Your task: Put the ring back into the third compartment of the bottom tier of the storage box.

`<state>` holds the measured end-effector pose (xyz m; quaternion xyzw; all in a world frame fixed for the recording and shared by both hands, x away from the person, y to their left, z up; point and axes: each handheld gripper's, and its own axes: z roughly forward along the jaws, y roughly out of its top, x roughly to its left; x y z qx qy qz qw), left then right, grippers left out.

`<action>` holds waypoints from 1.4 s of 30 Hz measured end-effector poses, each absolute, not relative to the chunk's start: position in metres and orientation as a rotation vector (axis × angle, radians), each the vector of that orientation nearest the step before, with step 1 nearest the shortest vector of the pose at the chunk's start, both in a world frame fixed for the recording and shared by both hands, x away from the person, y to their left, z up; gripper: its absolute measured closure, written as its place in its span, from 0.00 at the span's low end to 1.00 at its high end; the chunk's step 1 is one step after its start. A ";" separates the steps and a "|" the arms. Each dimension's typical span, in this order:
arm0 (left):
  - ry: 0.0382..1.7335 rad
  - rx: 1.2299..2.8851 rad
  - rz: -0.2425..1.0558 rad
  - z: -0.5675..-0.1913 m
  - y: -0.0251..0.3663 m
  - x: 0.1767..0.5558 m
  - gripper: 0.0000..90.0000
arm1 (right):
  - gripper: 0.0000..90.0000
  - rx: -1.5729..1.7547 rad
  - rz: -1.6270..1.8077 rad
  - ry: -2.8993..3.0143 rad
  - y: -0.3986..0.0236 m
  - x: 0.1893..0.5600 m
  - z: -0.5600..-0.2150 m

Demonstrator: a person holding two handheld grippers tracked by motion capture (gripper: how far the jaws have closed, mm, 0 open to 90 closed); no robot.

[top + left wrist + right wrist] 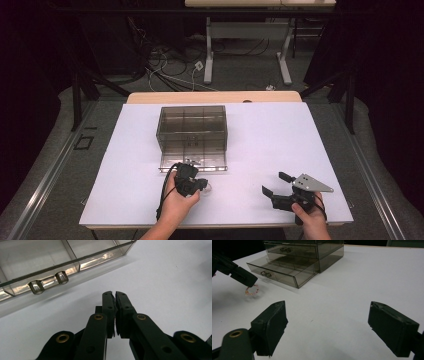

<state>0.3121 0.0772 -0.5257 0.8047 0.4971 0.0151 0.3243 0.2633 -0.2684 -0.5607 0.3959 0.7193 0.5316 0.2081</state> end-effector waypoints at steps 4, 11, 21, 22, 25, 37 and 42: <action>1.303 2.101 0.047 -0.524 0.077 0.313 0.97 | 0.16 1.103 1.482 1.999 -0.268 0.263 -0.561; 1.293 2.095 0.054 -0.520 0.078 0.316 0.97 | 0.16 1.108 1.481 1.996 -0.268 0.263 -0.560; 1.288 2.065 0.070 -0.514 0.077 0.319 0.97 | 0.17 1.107 1.478 1.997 -0.269 0.263 -0.560; 1.288 2.057 0.084 -0.514 0.077 0.319 0.97 | 0.17 1.108 1.479 1.994 -0.269 0.263 -0.561; 1.291 2.039 0.092 -0.513 0.077 0.319 0.97 | 0.17 1.106 1.479 1.995 -0.269 0.263 -0.561; 1.293 2.004 0.114 -0.505 0.080 0.324 0.97 | 0.16 1.109 1.479 1.997 -0.268 0.263 -0.560; 1.297 1.994 0.128 -0.503 0.080 0.327 0.97 | 0.16 1.102 1.478 2.000 -0.269 0.263 -0.561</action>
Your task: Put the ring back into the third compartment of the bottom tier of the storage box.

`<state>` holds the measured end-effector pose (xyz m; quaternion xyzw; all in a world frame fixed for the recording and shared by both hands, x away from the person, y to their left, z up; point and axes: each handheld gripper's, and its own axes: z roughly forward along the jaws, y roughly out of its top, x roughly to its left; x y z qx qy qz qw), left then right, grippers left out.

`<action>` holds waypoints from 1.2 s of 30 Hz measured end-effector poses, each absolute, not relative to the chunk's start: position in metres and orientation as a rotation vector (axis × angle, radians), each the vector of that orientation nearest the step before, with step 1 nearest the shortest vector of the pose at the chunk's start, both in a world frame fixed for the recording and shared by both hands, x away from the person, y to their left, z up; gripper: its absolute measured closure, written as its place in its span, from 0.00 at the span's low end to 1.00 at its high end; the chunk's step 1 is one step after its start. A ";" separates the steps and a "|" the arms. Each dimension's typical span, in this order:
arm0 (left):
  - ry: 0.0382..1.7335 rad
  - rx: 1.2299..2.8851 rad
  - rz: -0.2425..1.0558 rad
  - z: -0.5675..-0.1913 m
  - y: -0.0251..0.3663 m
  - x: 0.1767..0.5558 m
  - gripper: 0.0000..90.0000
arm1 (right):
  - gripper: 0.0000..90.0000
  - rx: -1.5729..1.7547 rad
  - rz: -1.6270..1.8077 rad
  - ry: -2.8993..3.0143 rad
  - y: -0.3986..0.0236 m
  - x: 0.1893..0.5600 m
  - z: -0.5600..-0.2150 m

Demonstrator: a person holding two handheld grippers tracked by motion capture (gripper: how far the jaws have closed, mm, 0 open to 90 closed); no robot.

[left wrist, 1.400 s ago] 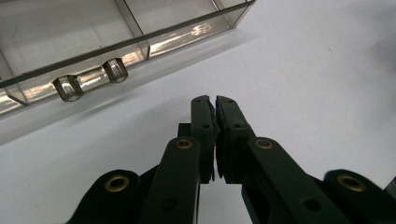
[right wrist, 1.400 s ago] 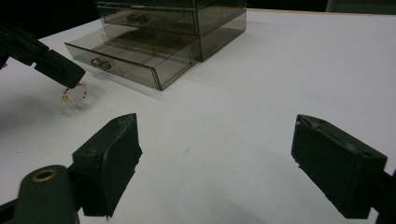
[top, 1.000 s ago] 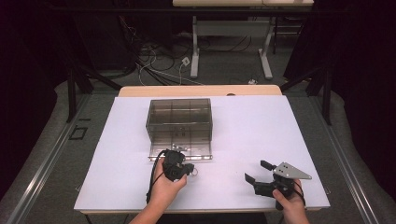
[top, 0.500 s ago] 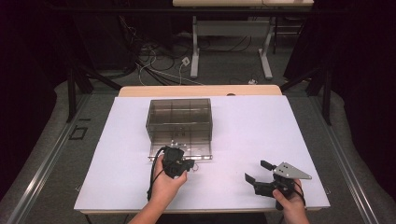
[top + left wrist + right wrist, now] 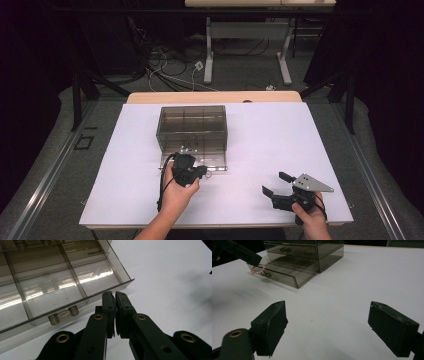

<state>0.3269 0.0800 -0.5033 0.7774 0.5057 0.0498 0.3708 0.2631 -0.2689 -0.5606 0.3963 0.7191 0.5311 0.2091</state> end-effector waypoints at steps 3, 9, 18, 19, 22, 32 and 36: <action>1.300 1.986 0.132 -0.503 0.080 0.329 0.97 | 0.16 1.103 1.477 2.001 -0.269 0.263 -0.561; 1.306 1.968 0.136 -0.501 0.080 0.334 0.97 | 0.17 1.109 1.480 1.994 -0.269 0.263 -0.561; 1.320 1.936 0.151 -0.498 0.080 0.340 0.97 | 0.16 1.105 1.480 1.991 -0.269 0.263 -0.561; 1.319 1.934 0.146 -0.498 0.081 0.341 0.97 | 0.17 1.106 1.477 1.994 -0.269 0.263 -0.561; 1.328 1.925 0.145 -0.498 0.080 0.343 0.97 | 0.16 1.103 1.477 1.999 -0.269 0.263 -0.561; 1.343 1.895 0.150 -0.497 0.077 0.351 0.97 | 0.16 1.105 1.478 1.995 -0.269 0.263 -0.561; 1.356 1.882 0.153 -0.498 0.076 0.354 0.97 | 0.16 1.106 1.478 1.995 -0.269 0.263 -0.561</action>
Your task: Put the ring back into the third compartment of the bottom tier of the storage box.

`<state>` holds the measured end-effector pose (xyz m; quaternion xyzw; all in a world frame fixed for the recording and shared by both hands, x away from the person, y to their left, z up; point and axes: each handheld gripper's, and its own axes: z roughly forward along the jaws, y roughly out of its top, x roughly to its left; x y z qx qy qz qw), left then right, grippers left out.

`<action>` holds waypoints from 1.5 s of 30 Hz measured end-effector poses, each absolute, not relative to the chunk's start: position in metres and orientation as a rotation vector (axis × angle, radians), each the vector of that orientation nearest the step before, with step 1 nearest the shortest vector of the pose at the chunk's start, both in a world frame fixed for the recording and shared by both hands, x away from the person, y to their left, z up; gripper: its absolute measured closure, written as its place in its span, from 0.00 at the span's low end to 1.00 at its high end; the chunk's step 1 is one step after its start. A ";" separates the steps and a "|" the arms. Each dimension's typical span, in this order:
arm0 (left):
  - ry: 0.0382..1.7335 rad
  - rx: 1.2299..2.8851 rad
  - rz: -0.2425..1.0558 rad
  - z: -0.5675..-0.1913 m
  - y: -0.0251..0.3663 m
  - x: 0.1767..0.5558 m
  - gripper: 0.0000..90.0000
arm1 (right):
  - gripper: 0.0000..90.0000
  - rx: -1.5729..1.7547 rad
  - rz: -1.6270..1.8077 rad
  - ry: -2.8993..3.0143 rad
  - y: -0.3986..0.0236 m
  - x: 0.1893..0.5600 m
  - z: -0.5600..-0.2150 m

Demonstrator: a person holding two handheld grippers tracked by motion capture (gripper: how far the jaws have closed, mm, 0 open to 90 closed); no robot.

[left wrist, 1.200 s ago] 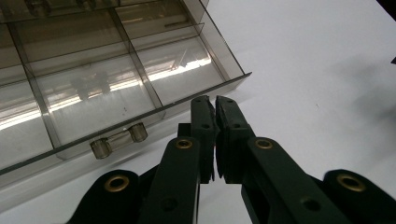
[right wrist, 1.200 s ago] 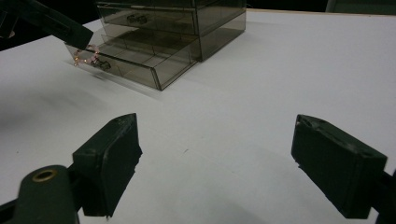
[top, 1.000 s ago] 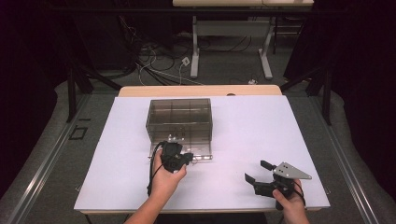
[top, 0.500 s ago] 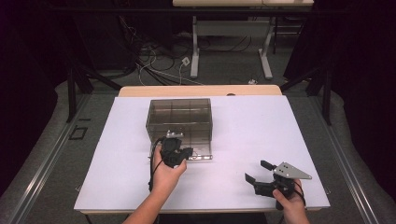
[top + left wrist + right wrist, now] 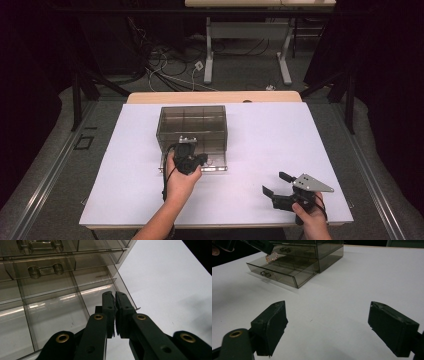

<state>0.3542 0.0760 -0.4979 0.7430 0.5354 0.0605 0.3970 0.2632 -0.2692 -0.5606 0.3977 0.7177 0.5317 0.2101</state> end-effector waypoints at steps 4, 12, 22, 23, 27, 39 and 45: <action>1.363 1.877 0.151 -0.499 0.076 0.358 0.97 | 0.16 1.106 1.479 1.995 -0.269 0.263 -0.561; 1.399 1.854 0.159 -0.504 0.078 0.364 0.97 | 0.17 1.107 1.478 1.995 -0.269 0.263 -0.561; 1.428 1.845 0.148 -0.513 0.076 0.372 0.97 | 0.16 1.108 1.475 2.004 -0.269 0.263 -0.561; 1.433 1.844 0.147 -0.514 0.075 0.373 0.97 | 0.16 1.101 1.476 2.004 -0.269 0.263 -0.561; 1.436 1.853 0.147 -0.518 0.073 0.375 0.97 | 0.16 1.111 1.478 2.003 -0.269 0.263 -0.561; 1.451 1.860 0.137 -0.525 0.063 0.381 0.97 | 0.17 1.112 1.482 2.001 -0.269 0.263 -0.561; 1.442 1.874 0.135 -0.527 0.057 0.382 0.97 | 0.16 1.108 1.482 1.996 -0.269 0.263 -0.561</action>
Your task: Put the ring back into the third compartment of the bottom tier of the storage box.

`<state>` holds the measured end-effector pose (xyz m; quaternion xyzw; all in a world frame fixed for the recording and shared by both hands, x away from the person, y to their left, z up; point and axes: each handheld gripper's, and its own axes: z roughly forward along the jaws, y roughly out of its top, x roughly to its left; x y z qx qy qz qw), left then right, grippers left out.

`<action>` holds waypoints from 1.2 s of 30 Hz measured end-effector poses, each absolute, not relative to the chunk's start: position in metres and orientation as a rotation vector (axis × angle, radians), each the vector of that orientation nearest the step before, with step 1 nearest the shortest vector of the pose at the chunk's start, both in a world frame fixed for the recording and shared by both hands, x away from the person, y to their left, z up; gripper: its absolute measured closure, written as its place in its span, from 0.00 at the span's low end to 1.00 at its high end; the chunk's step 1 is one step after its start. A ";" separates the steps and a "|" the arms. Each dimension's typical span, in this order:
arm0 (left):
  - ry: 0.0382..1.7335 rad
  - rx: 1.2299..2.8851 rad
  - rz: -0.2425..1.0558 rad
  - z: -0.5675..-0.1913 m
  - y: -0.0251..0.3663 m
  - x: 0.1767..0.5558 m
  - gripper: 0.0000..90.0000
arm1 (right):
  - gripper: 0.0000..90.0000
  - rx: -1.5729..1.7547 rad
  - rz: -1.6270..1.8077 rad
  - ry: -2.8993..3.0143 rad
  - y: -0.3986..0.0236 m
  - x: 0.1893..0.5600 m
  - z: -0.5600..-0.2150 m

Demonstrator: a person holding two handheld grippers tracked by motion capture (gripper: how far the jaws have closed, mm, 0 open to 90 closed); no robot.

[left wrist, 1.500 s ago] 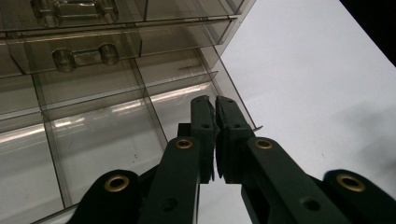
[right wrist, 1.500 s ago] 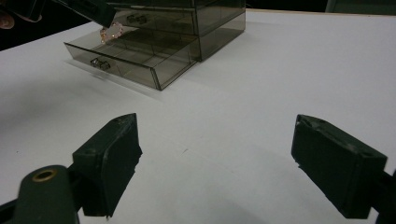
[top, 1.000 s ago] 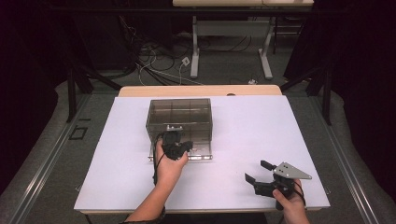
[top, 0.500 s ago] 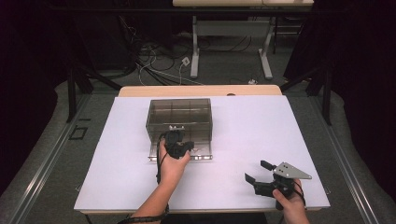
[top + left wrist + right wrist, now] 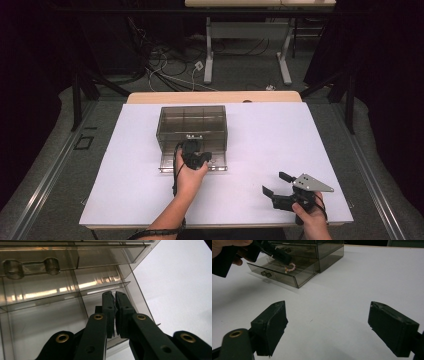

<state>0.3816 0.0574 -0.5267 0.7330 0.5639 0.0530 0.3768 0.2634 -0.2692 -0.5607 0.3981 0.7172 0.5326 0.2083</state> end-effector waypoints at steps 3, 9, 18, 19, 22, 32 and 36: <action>1.441 1.873 0.132 -0.527 0.056 0.382 0.97 | 0.16 1.101 1.480 1.995 -0.269 0.264 -0.561; 1.427 1.874 0.143 -0.526 0.054 0.381 0.93 | 0.16 1.104 1.471 2.012 -0.270 0.263 -0.560; 1.422 1.875 0.167 -0.526 0.055 0.380 0.85 | 0.17 1.100 1.482 1.997 -0.270 0.263 -0.560; 1.420 1.876 0.171 -0.526 0.055 0.380 0.84 | 0.16 1.099 1.481 1.997 -0.269 0.263 -0.561; 1.409 1.877 0.190 -0.526 0.055 0.379 0.80 | 0.16 1.097 1.482 1.997 -0.270 0.263 -0.560; 1.341 1.926 0.230 -0.523 0.056 0.375 0.74 | 0.16 1.096 1.468 2.013 -0.270 0.263 -0.560; 1.281 1.941 0.276 -0.522 0.057 0.373 0.71 | 0.17 1.112 1.474 2.014 -0.270 0.263 -0.560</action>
